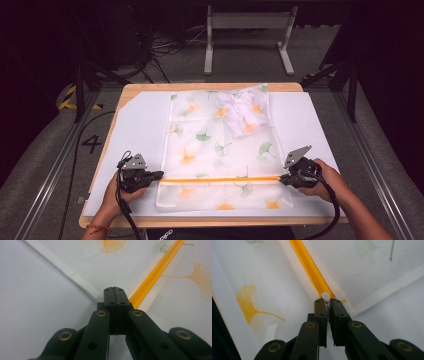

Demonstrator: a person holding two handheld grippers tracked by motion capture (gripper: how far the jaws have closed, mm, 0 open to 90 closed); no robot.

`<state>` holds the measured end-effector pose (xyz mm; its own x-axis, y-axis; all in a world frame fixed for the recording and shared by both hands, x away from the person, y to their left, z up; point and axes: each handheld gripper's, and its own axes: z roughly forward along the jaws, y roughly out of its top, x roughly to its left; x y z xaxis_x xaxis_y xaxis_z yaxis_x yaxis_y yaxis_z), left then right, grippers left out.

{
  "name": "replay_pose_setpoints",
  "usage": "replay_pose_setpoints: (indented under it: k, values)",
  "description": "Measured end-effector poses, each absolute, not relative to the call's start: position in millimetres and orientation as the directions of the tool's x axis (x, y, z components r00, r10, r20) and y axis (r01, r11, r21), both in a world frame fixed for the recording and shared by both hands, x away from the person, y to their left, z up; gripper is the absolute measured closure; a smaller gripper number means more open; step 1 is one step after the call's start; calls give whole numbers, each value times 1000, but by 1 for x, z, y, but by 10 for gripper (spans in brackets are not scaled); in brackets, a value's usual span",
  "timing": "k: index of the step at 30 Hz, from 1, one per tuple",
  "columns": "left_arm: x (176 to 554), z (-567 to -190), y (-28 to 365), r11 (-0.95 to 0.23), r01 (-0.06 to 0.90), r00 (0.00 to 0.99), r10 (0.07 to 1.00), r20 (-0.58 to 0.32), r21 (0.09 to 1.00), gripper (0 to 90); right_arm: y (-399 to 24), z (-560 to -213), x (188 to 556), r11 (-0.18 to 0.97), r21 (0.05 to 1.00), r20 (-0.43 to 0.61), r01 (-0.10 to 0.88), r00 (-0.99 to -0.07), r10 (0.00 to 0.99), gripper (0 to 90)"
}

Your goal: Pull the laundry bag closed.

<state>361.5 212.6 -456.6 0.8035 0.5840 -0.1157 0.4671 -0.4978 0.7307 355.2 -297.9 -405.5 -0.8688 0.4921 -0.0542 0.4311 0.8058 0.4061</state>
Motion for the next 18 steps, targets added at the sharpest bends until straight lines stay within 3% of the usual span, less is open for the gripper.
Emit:
replay_pose_setpoints:
  k: [15, 18]
  values:
    - [355, -447, 216, -496, 415, 813, 578, -67, 763, 900, -306, -400, 347, 740, 539, -53, 403, -860, 507, 821]
    - [353, -444, 218, -489, 399, 816, 575, -58, 776, 900, -306, -397, 345, 730, 558, -71, 395, -854, 516, 784]
